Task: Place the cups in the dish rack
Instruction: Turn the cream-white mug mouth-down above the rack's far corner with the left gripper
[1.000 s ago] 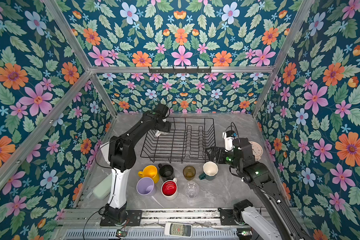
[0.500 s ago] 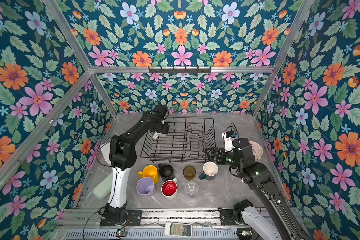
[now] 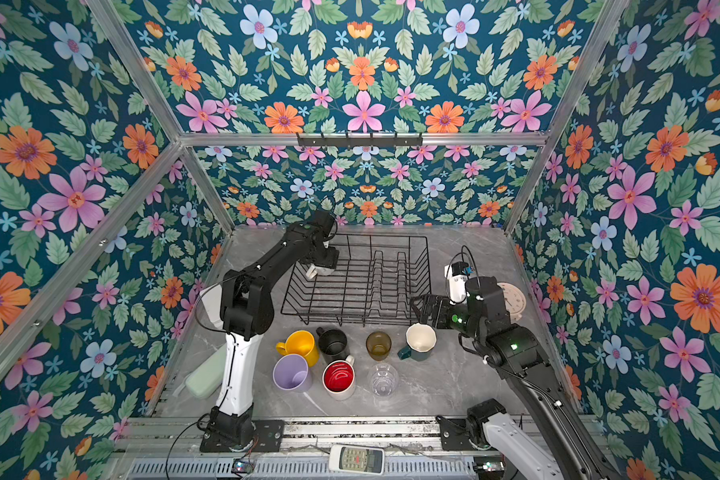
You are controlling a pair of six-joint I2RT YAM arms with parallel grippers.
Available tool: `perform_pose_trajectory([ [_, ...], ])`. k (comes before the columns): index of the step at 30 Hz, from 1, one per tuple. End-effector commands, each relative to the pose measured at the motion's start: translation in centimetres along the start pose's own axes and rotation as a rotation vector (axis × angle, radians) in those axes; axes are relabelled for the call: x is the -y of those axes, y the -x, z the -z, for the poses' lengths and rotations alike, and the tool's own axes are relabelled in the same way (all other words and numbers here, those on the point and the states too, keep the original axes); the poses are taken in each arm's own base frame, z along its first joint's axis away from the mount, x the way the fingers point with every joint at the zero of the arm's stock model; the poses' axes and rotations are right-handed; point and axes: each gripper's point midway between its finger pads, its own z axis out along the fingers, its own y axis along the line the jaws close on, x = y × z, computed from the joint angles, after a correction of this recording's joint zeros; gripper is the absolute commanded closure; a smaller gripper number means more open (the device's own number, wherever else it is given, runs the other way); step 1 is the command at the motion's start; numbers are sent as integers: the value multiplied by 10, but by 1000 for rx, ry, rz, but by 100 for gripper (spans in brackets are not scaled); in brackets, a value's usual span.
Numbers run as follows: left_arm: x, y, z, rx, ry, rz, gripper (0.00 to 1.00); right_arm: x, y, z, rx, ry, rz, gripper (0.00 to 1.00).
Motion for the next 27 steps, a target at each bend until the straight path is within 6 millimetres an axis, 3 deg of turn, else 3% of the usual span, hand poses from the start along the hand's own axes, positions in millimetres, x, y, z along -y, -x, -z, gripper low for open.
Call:
perform_pose_trajectory([
  [1,0,-1,-3,-5,-2,-18,31,-1,0,0,-2,5,1,2],
  [11,1,1,0,7,-10,-23,17,-2,0,-1,-5,9,-2,2],
  [27,0,3,6,27,-11,-22,7,-2,0,0,-3,11,-3,2],
])
